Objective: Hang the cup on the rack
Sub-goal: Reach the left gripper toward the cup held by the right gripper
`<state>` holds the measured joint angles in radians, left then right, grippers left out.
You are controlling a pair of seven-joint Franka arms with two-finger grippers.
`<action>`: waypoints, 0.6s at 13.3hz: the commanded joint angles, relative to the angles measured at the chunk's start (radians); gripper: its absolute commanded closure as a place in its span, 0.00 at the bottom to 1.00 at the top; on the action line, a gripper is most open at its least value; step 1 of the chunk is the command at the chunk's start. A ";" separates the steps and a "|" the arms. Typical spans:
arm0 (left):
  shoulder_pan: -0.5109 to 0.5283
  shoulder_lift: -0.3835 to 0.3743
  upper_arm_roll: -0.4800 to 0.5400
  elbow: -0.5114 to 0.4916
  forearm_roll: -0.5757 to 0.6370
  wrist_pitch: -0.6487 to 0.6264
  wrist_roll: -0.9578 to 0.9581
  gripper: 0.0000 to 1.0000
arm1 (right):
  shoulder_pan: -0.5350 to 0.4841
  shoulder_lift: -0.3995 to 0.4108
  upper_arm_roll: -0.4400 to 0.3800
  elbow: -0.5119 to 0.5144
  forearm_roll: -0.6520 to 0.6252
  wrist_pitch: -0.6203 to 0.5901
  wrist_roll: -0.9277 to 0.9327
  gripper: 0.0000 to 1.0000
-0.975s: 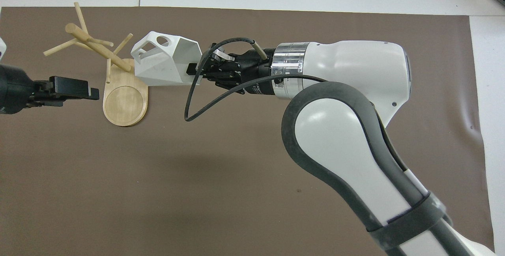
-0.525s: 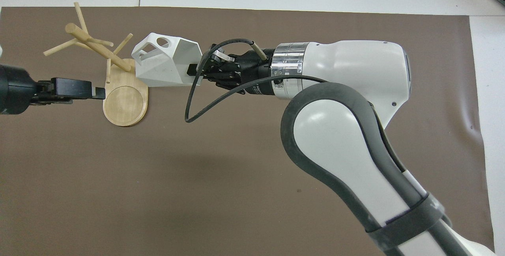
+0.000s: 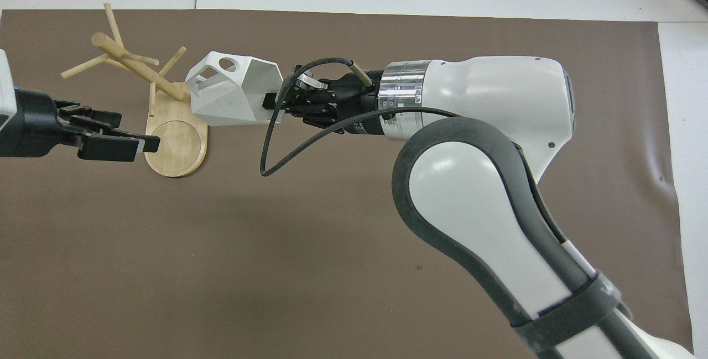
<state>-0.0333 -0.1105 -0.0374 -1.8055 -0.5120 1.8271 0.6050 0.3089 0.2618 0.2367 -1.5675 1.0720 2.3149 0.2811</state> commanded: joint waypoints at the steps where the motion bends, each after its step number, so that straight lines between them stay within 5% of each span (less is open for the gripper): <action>1: -0.005 0.018 -0.001 -0.020 -0.039 0.067 0.274 0.00 | -0.005 0.002 0.003 0.006 -0.018 -0.015 0.001 1.00; 8: -0.048 0.077 -0.013 0.005 -0.097 0.066 0.541 0.00 | -0.005 0.002 0.003 0.006 -0.034 -0.015 0.001 1.00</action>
<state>-0.0573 -0.0585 -0.0539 -1.8112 -0.5862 1.8870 1.0852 0.3089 0.2618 0.2367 -1.5678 1.0591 2.3148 0.2811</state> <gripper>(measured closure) 0.000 0.938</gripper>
